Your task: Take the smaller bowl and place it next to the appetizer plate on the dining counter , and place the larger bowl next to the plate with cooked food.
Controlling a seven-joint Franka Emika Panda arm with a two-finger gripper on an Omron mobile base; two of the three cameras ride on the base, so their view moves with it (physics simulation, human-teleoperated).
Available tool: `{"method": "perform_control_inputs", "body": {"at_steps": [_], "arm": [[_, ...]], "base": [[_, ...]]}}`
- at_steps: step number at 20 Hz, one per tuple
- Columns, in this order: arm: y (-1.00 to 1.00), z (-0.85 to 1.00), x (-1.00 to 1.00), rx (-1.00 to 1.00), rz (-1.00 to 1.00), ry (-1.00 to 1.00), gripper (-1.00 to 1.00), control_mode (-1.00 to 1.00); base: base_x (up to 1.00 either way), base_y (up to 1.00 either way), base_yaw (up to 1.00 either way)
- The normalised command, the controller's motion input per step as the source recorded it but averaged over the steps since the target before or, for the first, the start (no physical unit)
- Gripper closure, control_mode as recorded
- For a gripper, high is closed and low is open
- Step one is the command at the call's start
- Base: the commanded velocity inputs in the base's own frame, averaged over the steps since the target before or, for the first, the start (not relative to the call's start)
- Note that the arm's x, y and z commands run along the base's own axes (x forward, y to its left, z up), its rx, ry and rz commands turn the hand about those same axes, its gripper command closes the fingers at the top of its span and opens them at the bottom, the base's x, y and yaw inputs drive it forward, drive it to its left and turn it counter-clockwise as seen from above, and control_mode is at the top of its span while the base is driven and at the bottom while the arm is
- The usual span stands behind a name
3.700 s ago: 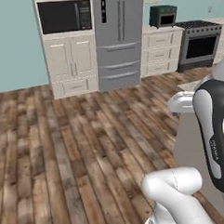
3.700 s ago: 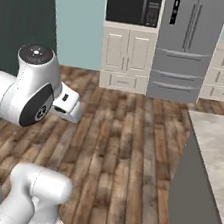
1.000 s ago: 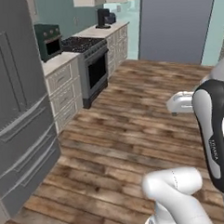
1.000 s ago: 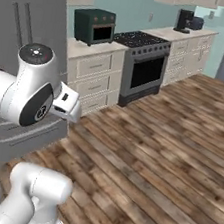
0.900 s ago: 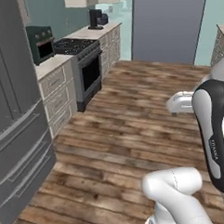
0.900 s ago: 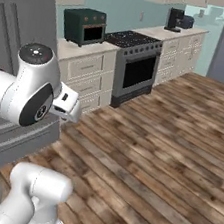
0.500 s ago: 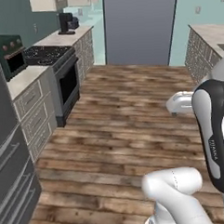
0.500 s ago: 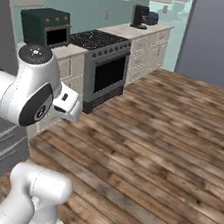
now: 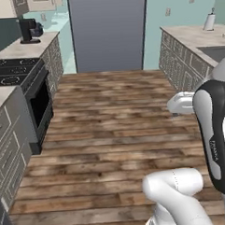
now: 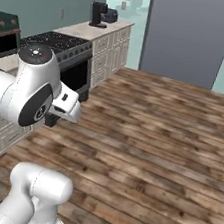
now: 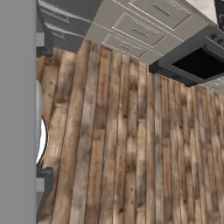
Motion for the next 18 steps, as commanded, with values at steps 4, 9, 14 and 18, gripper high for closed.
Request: {"method": "perform_control_inputs", "body": {"at_steps": [4,9,14,18], "arm": [[0.00,0.00,0.00,0.00,0.00,0.00,-1.00,1.00],[0.00,0.00,0.00,0.00,0.00,0.00,-1.00,1.00],[0.00,0.00,0.00,0.00,0.00,0.00,-1.00,1.00],[0.00,0.00,0.00,0.00,0.00,0.00,-1.00,1.00]], "base": [[1.00,0.25,-0.28],[1.00,0.31,-0.21],[1.00,0.29,-0.16],[1.00,0.22,-0.13]]}}
